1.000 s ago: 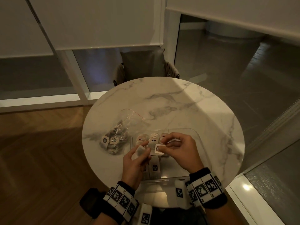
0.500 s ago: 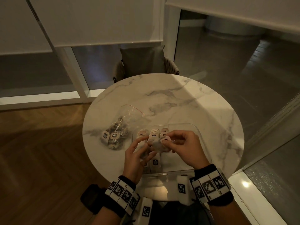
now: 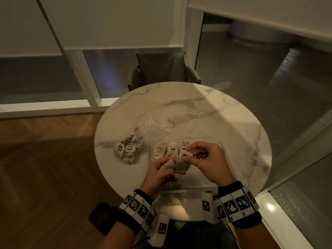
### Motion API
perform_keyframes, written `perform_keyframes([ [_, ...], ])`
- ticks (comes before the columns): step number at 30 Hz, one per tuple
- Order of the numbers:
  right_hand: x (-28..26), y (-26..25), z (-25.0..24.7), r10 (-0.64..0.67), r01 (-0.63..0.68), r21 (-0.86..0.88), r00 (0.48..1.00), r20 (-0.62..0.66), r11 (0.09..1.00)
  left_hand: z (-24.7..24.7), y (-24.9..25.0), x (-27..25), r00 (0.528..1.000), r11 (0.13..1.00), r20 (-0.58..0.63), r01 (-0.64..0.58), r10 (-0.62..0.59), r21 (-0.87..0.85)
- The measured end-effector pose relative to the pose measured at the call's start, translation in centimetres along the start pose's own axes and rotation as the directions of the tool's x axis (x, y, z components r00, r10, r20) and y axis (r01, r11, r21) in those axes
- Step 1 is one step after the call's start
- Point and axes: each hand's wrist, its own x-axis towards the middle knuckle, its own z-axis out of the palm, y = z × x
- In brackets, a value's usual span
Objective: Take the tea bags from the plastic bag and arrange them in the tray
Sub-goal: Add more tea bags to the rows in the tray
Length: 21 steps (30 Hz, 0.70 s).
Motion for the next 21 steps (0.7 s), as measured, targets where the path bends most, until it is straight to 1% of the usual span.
perform_keyframes([
  [3, 0.09, 0.24, 0.15, 0.029, -0.028, 0.098, 0.999, -0.015, 0.995, -0.01, 0.26, -0.04, 1.0, 0.999, 0.007, -0.005, 0.006, -0.047],
  [6, 0.03, 0.15, -0.02, 0.037, -0.042, 0.194, 0.999, 0.029, 0.98, 0.15, 0.25, -0.12, 0.999, 0.998, -0.019, -0.048, 0.047, -0.045],
  [9, 0.03, 0.14, 0.09, -0.005, -0.006, 0.16, 0.998, 0.068, 0.987, 0.11, 0.18, -0.19, 0.997, 0.997, -0.029, -0.07, 0.069, -0.039],
  [12, 0.1, 0.41, 0.17, 0.022, -0.038, 0.178, 0.996, 0.089, 0.983, 0.04, 0.22, -0.24, 0.997, 0.996, -0.043, -0.068, 0.066, -0.05],
  [15, 0.04, 0.49, 0.28, 0.028, -0.044, 0.127, 0.992, 0.126, 0.991, 0.23, 0.3, -0.33, 0.997, 0.997, -0.043, -0.067, 0.065, -0.05],
  [18, 0.02, 0.35, 0.34, 0.028, -0.055, 0.187, 0.989, 0.145, 0.981, 0.29, 0.34, -0.36, 0.997, 0.997, -0.044, -0.062, 0.06, -0.045],
  [21, 0.04, 0.34, 0.39, 0.006, -0.03, 0.165, 0.99, 0.143, 0.986, 0.28, 0.39, -0.37, 0.997, 0.997, -0.045, -0.063, 0.061, -0.045],
])
